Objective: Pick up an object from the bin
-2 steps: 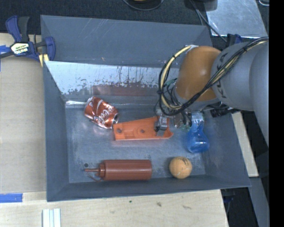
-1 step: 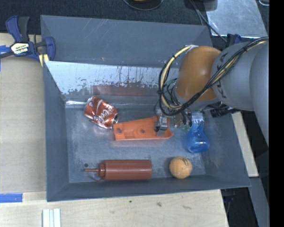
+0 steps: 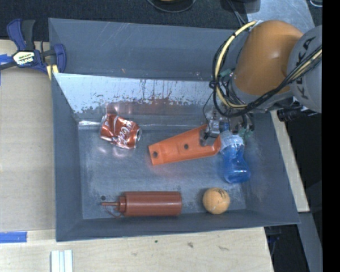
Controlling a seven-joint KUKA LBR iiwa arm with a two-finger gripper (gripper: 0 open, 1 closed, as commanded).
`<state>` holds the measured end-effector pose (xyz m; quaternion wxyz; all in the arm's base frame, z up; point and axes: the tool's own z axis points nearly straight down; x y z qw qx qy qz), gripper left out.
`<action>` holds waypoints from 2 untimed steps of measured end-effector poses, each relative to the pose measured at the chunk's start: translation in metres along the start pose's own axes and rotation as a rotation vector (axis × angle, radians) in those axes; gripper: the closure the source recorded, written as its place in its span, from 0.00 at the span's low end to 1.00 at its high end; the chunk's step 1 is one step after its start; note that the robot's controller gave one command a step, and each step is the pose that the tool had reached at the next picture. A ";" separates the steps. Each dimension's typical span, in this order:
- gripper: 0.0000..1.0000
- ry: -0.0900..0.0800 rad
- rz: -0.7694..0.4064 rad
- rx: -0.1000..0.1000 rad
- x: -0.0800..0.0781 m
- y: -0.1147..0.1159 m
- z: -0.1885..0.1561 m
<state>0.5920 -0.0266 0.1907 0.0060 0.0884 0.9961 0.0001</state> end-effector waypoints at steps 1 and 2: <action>1.00 0.000 0.000 0.000 0.000 0.000 0.000; 1.00 -0.004 0.014 0.000 0.002 -0.016 -0.151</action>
Offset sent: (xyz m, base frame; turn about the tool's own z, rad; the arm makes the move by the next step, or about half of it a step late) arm -0.0071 -0.0154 0.1502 0.0149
